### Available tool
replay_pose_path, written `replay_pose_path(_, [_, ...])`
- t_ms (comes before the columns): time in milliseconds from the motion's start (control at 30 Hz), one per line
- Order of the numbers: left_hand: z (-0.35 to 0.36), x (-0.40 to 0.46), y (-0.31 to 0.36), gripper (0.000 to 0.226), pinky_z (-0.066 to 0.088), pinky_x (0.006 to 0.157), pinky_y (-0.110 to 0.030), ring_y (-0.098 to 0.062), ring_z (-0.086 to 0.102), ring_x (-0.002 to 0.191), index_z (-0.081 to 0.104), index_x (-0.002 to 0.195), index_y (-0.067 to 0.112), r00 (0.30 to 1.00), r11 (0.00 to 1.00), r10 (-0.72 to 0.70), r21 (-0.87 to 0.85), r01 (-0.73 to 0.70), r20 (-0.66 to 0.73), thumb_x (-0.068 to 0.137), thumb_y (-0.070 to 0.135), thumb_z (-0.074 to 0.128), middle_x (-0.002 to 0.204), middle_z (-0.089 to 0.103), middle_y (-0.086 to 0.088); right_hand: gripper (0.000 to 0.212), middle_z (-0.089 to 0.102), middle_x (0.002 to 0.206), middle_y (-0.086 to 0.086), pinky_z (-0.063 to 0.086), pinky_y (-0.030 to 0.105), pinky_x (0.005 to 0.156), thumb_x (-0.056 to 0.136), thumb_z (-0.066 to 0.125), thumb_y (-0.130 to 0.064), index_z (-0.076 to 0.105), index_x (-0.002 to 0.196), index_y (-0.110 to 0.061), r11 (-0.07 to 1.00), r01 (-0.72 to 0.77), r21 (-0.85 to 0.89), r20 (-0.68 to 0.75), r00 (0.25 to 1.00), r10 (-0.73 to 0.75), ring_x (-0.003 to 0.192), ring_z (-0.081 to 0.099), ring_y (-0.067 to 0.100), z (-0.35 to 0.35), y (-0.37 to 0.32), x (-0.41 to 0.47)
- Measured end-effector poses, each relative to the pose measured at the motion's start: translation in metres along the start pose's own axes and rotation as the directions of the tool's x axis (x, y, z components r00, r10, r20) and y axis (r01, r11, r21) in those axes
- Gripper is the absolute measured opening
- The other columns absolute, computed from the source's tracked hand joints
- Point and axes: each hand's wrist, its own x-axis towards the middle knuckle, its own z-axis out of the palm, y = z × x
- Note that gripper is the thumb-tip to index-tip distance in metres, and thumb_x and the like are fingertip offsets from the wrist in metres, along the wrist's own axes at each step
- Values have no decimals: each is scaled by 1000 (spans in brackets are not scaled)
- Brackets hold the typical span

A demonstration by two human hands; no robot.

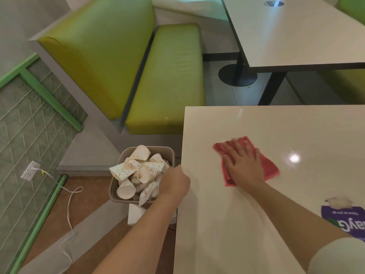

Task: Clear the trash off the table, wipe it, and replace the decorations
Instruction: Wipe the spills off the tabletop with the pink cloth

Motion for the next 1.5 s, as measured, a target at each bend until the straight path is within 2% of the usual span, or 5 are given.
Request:
replay_pose_path(233, [6,-23,1,30,42,87,-36,-29,51,114,57,114,8,998,998,-57,-34,58,26,97,8,33,119,57,-10,52,8,164,-8,-4,55,119,99,19,-53,17,151,-49,952,-305,-15,-11,952,305,151,0,28,-10,25,-23])
replay_pose_path(633, [11,-48,-10,45,35,111,-44,-30,46,128,53,134,18,980,820,-103,-544,179,168,103,42,31,138,52,-10,50,15,163,-11,-10,47,118,99,18,-52,23,148,-51,991,132,17,72,989,-132,151,0,21,23,-77,-87])
replay_pose_path(1033, [30,-64,-6,75,12,117,-46,-28,4,148,14,156,20,958,889,-208,-371,270,198,96,59,35,161,11,-9,51,8,164,-9,-6,51,119,101,19,-51,16,151,-48,950,-311,-1,-4,950,311,151,-1,26,-5,27,-99])
replay_pose_path(1267, [33,-59,-13,69,14,118,-41,-30,13,147,21,154,19,967,894,-200,-375,247,160,98,54,37,159,18,-11,50,39,154,1,9,55,116,95,33,-47,47,142,-37,999,41,21,31,999,-42,147,24,33,30,-92,-152])
replay_pose_path(1500, [39,-65,-36,41,37,108,-49,-33,44,125,57,128,18,962,824,-268,-503,260,58,98,39,39,139,44,-10,48,31,158,-10,0,45,119,100,22,-48,35,146,-44,980,195,23,52,979,-196,150,15,21,27,-78,-159])
